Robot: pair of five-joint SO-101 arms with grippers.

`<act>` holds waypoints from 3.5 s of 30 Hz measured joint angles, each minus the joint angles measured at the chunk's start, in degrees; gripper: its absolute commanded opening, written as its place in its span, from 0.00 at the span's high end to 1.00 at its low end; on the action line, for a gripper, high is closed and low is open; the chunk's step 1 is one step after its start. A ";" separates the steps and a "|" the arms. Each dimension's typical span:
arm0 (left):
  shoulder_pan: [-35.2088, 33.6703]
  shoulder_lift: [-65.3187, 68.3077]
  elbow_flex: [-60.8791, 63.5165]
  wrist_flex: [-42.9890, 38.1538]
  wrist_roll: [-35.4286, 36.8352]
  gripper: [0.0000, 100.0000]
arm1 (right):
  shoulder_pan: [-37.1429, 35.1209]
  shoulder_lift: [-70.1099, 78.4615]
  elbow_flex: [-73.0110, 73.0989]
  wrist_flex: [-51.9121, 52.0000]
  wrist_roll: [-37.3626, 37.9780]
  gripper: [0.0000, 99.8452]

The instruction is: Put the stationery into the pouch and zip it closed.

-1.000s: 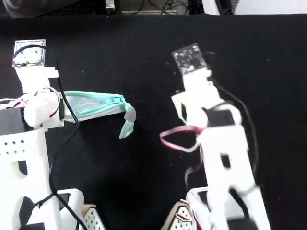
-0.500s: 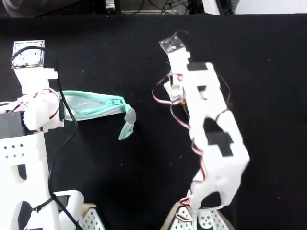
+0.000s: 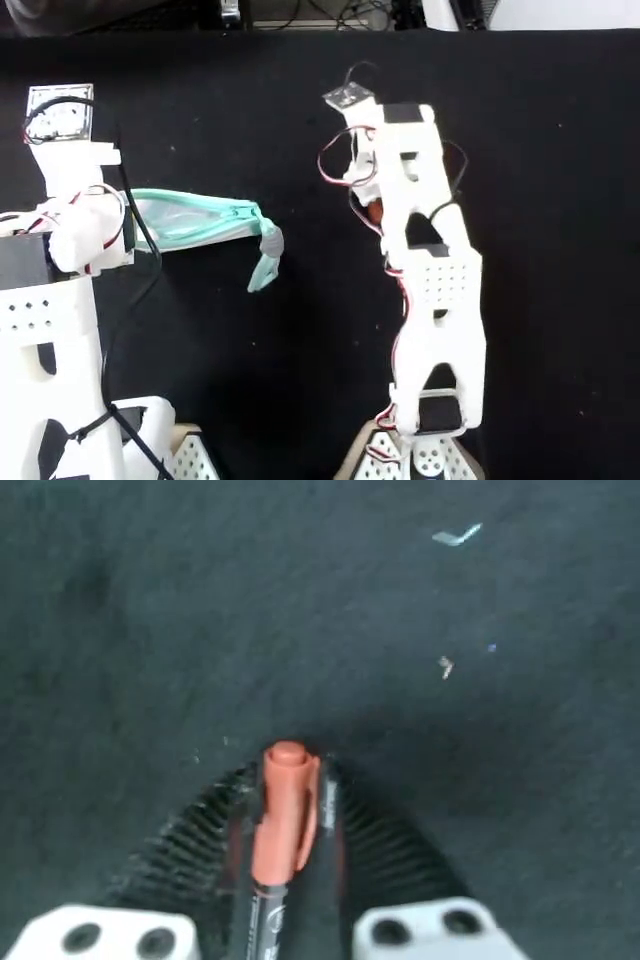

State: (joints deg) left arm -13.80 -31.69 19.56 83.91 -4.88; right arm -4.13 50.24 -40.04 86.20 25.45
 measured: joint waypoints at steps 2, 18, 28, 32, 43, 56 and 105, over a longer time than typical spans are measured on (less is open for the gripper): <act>0.00 0.00 0.00 0.00 0.00 0.97 | 0.70 0.09 -2.90 1.93 0.00 0.99; 0.00 0.00 0.00 0.00 0.00 0.97 | -0.18 -11.78 -14.07 14.51 -1.85 0.99; 0.00 0.00 0.00 0.00 0.00 0.97 | -9.85 -50.81 9.41 13.54 -5.10 0.99; 0.00 0.00 0.00 0.00 0.00 0.97 | -17.41 -69.01 21.36 7.56 -7.38 0.99; 0.00 0.00 0.00 0.00 0.00 0.97 | -33.14 -104.35 52.04 -20.13 -8.18 0.99; 0.00 0.00 0.00 0.00 0.00 0.97 | -49.67 -119.65 77.19 -61.27 -8.26 0.99; 0.00 0.00 0.09 -0.09 0.00 0.97 | -43.08 -110.42 68.84 -34.81 -8.18 0.78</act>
State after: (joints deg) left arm -13.80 -31.69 19.65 83.82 -4.88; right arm -47.21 -60.18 28.79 51.38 17.27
